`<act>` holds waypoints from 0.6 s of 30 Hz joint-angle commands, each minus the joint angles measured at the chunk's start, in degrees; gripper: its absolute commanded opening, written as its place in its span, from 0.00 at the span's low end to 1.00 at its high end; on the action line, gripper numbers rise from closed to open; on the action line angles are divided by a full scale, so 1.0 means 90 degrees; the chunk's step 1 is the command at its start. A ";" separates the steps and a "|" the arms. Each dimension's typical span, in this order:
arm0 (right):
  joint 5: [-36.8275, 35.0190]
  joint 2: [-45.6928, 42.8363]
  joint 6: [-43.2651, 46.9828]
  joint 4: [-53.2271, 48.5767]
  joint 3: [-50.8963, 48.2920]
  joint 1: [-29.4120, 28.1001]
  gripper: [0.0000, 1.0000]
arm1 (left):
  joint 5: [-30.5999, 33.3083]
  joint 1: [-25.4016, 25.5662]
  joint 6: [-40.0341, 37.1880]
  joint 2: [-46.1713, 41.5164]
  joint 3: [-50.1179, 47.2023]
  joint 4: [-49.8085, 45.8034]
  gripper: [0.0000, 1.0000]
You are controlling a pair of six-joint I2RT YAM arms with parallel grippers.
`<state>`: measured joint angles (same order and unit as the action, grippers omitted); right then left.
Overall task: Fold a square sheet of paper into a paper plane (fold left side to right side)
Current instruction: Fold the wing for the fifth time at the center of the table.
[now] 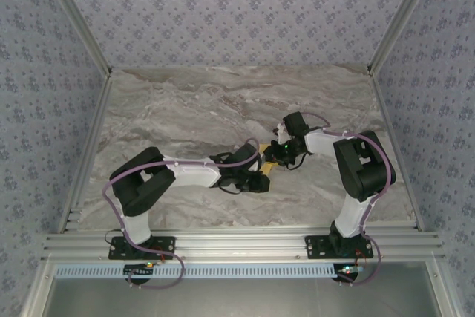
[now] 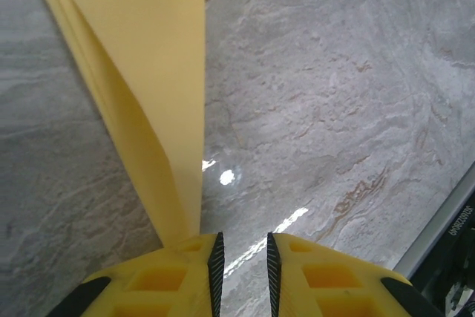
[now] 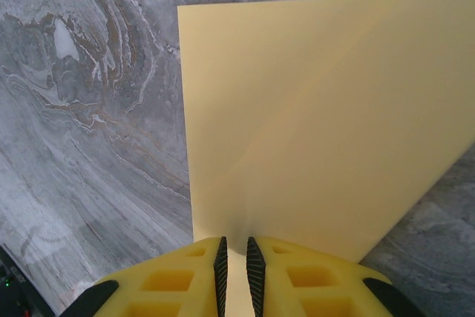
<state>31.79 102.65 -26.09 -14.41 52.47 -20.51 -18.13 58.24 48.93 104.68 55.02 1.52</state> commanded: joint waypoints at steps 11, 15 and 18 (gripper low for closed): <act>-0.0964 0.0471 0.0136 -0.0516 -0.0145 -0.0031 0.22 | 0.0179 -0.0027 -0.0051 -0.0213 -0.0174 -0.0070 0.23; -0.0968 0.0473 0.0146 -0.0520 -0.0139 -0.0034 0.22 | 0.0152 -0.0026 -0.0018 -0.0216 -0.0259 0.0008 0.23; -0.0962 0.0471 0.0150 -0.0517 -0.0133 -0.0026 0.22 | 0.0111 -0.0026 0.0024 -0.0196 -0.0339 0.0111 0.23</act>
<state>31.73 102.87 -26.09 -14.87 52.82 -20.56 -17.47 58.13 49.08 104.60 53.32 3.51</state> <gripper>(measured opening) 0.222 0.231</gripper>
